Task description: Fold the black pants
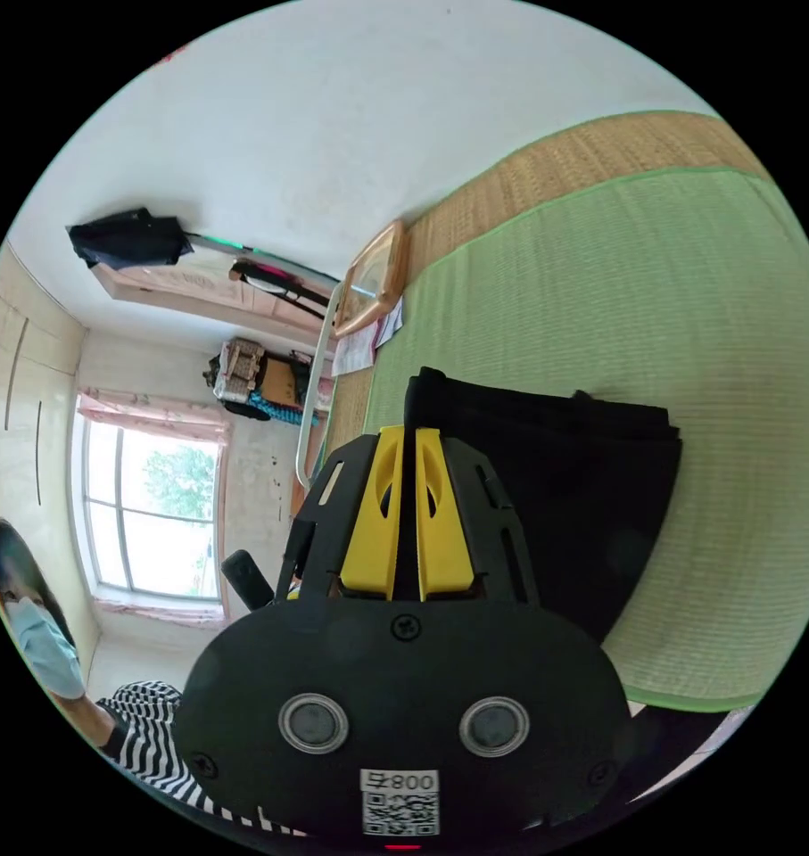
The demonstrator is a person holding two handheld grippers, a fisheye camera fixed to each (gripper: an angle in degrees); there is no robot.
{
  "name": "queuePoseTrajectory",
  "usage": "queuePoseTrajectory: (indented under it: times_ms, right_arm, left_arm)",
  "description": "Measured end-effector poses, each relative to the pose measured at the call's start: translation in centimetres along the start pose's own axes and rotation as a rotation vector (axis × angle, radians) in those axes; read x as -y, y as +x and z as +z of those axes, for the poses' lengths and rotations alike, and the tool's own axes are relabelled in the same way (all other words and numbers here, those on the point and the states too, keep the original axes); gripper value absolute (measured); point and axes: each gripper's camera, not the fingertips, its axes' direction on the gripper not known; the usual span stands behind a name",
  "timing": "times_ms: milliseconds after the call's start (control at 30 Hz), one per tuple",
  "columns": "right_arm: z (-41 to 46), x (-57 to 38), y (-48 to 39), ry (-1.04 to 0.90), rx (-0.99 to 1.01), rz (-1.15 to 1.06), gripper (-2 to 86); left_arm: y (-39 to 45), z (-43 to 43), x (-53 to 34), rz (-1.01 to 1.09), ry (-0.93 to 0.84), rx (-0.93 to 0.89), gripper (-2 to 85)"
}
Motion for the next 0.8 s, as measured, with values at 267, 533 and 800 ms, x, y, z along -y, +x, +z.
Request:
queuePoseTrajectory:
  times_ms: [267, 533, 800]
  right_arm:
    - [9.9, 4.9, -10.2, -0.151, -0.056, -0.065, 1.9]
    - [15.3, 8.3, -16.5, -0.226, -0.088, -0.065, 2.0]
    - [18.6, 11.3, -21.9, -0.275, -0.092, -0.065, 2.2]
  left_arm:
    - [-9.3, -9.4, -2.9, -0.159, 0.128, 0.065, 0.6]
    - [-15.3, -14.0, -4.7, -0.252, 0.187, 0.060, 0.7]
    - [-19.4, -17.1, -5.6, -0.320, 0.231, 0.073, 0.7]
